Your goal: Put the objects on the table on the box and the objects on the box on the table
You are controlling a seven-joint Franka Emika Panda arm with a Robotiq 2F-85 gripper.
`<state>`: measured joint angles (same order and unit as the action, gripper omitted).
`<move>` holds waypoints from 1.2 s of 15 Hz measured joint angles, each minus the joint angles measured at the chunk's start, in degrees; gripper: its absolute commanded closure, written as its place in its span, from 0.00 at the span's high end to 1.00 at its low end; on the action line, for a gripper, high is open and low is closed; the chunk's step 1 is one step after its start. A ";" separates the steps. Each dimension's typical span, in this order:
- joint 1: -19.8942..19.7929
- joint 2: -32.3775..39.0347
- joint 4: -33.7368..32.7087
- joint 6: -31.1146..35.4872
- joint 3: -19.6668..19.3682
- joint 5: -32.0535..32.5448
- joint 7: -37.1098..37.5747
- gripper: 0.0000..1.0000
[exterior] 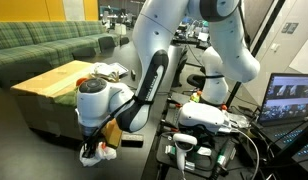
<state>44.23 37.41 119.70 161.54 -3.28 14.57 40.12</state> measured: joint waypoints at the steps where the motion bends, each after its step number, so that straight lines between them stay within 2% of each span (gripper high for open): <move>1: 0.03 0.37 -0.40 0.00 -0.41 -0.11 0.00 0.62; 6: -0.02 0.66 -1.06 0.00 -1.70 -0.31 -0.05 0.99; 12: -0.76 -0.05 -0.54 0.02 -3.66 -1.12 -0.05 1.00; 18: -4.19 -0.06 1.77 0.01 -6.49 -3.26 0.18 1.00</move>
<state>40.05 37.35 121.47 161.55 -9.77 11.31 40.30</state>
